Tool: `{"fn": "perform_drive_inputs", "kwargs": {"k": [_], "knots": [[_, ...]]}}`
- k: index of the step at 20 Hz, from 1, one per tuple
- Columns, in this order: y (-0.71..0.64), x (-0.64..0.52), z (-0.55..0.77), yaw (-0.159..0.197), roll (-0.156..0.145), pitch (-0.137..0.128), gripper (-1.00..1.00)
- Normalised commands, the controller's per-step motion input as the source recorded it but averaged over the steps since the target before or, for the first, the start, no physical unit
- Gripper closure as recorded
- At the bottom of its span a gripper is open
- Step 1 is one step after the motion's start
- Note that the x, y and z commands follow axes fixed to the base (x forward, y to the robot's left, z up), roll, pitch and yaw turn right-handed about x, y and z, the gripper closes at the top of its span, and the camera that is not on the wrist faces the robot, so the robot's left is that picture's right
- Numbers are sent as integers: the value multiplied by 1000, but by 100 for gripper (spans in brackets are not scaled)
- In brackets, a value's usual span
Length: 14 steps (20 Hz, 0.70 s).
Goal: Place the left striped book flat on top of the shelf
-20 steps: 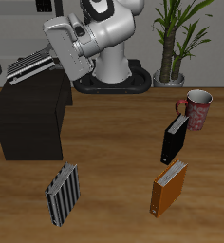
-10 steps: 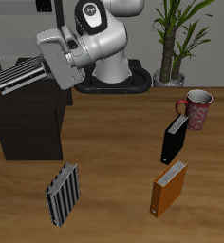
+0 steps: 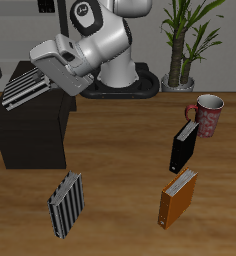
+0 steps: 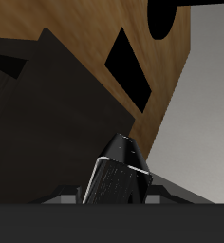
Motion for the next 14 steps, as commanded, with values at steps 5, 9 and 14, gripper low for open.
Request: {"fn": "perform_drive_inputs", "kwargs": {"k": [5,9,14], "knots": [[201,1,-186,-14,134,77,-100],[260,28,39,28,159,-12,-100],[282,-9,39,-15,129,2,-100]]}}
